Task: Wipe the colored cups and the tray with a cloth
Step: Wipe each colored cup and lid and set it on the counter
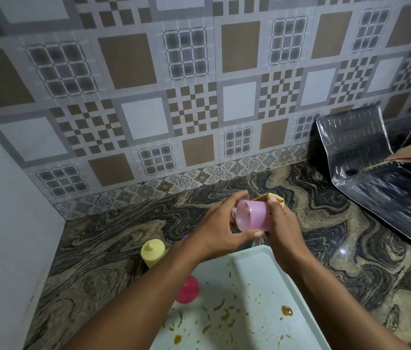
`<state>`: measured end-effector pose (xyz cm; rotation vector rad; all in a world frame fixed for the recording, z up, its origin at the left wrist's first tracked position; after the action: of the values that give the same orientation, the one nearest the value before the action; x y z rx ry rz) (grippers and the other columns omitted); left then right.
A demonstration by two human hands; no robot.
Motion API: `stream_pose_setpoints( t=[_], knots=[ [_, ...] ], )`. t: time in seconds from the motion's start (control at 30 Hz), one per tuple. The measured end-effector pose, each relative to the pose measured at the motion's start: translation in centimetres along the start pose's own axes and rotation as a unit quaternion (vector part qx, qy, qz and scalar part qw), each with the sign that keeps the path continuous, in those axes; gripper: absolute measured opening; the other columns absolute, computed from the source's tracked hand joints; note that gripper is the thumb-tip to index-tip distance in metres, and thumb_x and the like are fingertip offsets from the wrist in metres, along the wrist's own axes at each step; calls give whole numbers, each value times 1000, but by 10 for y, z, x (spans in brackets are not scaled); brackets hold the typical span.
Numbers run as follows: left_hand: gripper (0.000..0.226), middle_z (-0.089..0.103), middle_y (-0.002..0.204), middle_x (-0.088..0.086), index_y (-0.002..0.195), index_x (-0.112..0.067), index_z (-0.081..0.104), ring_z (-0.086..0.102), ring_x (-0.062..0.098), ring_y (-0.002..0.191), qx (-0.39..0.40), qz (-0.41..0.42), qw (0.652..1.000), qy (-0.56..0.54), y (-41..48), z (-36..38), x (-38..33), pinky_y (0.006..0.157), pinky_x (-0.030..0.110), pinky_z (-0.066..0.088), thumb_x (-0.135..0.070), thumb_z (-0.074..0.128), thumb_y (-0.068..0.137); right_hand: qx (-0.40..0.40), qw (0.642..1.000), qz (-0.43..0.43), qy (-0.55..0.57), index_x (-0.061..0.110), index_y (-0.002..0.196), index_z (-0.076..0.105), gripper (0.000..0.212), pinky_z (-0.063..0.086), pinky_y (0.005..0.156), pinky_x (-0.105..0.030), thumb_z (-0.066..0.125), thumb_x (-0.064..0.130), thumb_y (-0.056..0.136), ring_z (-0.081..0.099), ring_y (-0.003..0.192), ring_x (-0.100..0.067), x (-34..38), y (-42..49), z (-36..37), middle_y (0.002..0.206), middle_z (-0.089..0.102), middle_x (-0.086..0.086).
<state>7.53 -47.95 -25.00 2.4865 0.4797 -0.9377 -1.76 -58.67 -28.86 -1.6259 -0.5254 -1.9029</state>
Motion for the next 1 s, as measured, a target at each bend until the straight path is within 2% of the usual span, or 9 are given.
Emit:
stream_pose_setpoints(
  t=[0.07, 0.2, 0.37, 0.53, 0.6, 0.67, 0.73, 0.87, 1.0],
  knots=[
    [73, 64, 117, -3, 138, -34, 49, 67, 15, 94, -2, 4, 1000, 10, 1, 1, 1, 83, 40, 59, -47, 82, 74, 5, 1000, -9, -10, 3, 106, 65, 41, 47, 63, -35, 40, 35, 106, 60, 75, -23, 1, 0, 1, 89, 67, -16],
    [74, 53, 134, -1, 145, -27, 44, 60, 24, 114, -12, 117, 986, 115, -3, 4, -16, 94, 42, 53, -23, 78, 79, 2, 1000, 3, 6, 6, 104, 67, 38, 52, 72, -43, 40, 33, 106, 62, 80, -24, 0, 2, 0, 91, 68, -15],
    [82, 61, 127, -2, 145, -32, 42, 63, 17, 104, -19, 14, 999, 25, -3, 2, 0, 91, 36, 55, -53, 80, 75, -4, 1000, -13, -12, 3, 104, 67, 41, 46, 65, -34, 40, 33, 107, 61, 74, -22, -1, 4, -2, 87, 68, -14],
    [70, 49, 137, 0, 144, -23, 45, 58, 23, 117, -17, 116, 986, 119, -5, 10, -16, 97, 42, 51, -23, 77, 82, 1, 1000, -3, -3, 6, 102, 69, 41, 49, 70, -39, 39, 34, 107, 64, 78, -24, -5, 5, -1, 89, 71, -17],
    [75, 49, 137, -2, 146, -26, 42, 57, 22, 117, -12, 98, 989, 110, -3, 11, -10, 97, 41, 51, -35, 78, 81, -5, 1000, 4, -1, 5, 101, 69, 42, 48, 71, -40, 41, 35, 106, 64, 78, -26, -7, 6, -4, 87, 71, -15],
    [82, 56, 131, -3, 145, -30, 40, 61, 18, 111, -18, 22, 998, 57, -2, 9, 2, 95, 40, 53, -54, 78, 76, -11, 1000, 7, 0, 5, 99, 70, 42, 49, 71, -40, 42, 36, 105, 65, 78, -28, -10, 6, -6, 86, 72, -17],
    [74, 63, 120, -1, 138, -28, 47, 64, 18, 101, -26, 11, 999, 30, -2, 9, 1, 88, 39, 55, -52, 79, 75, -15, 1000, 1, -8, 6, 97, 70, 43, 48, 68, -36, 41, 36, 106, 64, 75, -25, -11, 5, -7, 83, 72, -16],
    [72, 50, 140, 1, 146, -21, 44, 57, 24, 121, -9, 120, 985, 122, -4, 13, -15, 99, 41, 50, -27, 76, 82, -26, 1000, 3, -16, 6, 95, 68, 45, 44, 71, -39, 42, 42, 103, 57, 75, -25, -12, 5, -10, 79, 64, -11],
    [85, 58, 133, -3, 147, -33, 38, 62, 17, 111, -23, 24, 998, 45, -4, 8, 0, 95, 36, 53, -56, 77, 75, -18, 999, -12, -31, 5, 97, 67, 50, 46, 70, -41, 44, 49, 101, 59, 76, -25, -9, 4, -9, 83, 66, -14]
  ],
)
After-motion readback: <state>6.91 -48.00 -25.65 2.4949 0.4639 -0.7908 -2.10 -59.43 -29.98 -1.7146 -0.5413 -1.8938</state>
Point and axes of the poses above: each hand's wrist, its own y-axis towards the middle knuckle, its own z-axis out of the palm, x = y × z, the point moved 9 cm from there along y, towards the middle knuckle
